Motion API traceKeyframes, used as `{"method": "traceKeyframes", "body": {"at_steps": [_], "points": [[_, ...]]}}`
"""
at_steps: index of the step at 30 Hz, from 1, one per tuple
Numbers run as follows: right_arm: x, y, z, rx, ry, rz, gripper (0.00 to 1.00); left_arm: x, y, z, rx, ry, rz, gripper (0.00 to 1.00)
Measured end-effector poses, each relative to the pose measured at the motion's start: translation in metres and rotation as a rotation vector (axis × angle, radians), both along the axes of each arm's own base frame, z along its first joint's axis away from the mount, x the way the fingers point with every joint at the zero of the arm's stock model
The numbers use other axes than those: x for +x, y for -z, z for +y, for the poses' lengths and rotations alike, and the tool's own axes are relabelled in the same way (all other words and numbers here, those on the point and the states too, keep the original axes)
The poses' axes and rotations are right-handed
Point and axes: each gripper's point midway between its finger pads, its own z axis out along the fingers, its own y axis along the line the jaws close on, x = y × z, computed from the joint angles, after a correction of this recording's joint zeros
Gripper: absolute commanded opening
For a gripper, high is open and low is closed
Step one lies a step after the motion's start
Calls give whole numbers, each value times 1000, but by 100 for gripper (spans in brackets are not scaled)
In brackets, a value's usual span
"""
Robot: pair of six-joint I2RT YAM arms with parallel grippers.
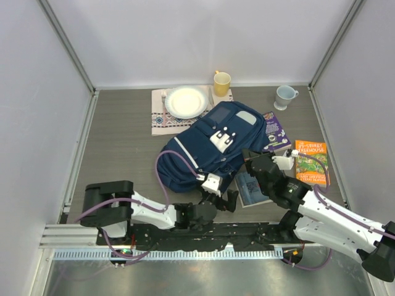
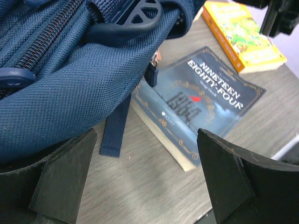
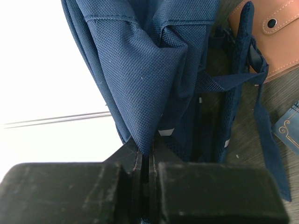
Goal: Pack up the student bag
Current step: Pick up the student bag at the center of the board, then unzip the student bag at the center of the board.
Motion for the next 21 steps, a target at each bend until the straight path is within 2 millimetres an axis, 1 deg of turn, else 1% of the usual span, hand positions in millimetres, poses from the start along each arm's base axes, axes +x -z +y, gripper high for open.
{"method": "traceKeyframes", "body": {"at_steps": [6,10,11,14,16,18,19,21], "points": [[-2,-7,-1,32,-1,-14,1,16,-11,-1,-39,-93,-104,92],[-3,-13,-3,51,0,-26,1,22,-30,-2,-85,-132,-151,89],[-4,-14,-4,54,1,-28,1,23,-36,-3,-100,-138,-159,86],[-5,-17,-6,61,2,-34,1,25,-50,-5,-140,-155,-175,83],[-6,-17,-6,64,1,-33,1,26,-54,-5,-152,-164,-182,80],[-6,-17,-6,66,1,-32,1,27,-56,-4,-154,-170,-187,72],[-6,-16,-6,67,0,-32,1,27,-57,-3,-155,-175,-188,66],[-6,-16,-5,66,-2,-30,1,29,-56,-1,-153,-187,-190,63]]}}
